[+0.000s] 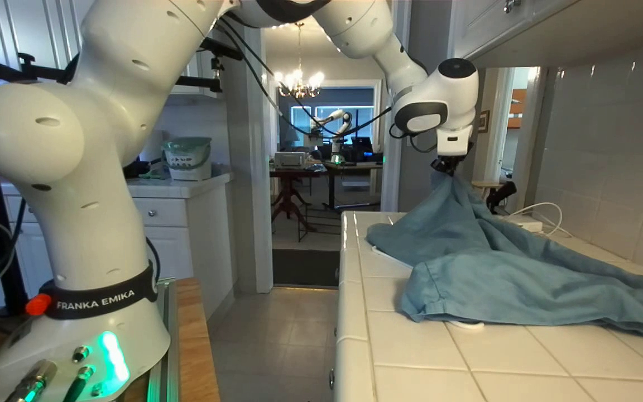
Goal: Unfold the blue cloth
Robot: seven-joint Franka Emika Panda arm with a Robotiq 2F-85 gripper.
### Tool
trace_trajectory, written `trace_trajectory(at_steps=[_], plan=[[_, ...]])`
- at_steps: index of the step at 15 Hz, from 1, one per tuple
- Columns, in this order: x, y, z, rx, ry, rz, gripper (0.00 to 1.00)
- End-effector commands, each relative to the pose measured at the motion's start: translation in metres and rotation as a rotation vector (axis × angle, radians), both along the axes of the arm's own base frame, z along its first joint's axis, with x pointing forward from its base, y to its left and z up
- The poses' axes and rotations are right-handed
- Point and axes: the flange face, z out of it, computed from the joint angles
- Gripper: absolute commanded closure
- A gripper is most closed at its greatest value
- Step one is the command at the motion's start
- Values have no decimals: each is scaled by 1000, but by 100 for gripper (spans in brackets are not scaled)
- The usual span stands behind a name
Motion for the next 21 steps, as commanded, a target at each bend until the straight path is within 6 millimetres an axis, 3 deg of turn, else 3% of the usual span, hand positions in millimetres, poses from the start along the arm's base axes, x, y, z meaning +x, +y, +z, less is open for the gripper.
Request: trace_trajectory(at_steps=[1, 3, 7, 12, 15, 19, 21], plan=[[2, -3, -10, 21, -9, 64, 71], [-6, -13, -10, -11, 2, 67, 68], [-32, -29, -1, -73, -1, 31, 40], [-92, -37, 2, -174, -84, -91, 4], [-134, -56, 9, -233, -106, -243, 0], [-190, -98, 24, -316, -101, -429, 0], [-224, -118, 7, -324, -36, -471, 0]])
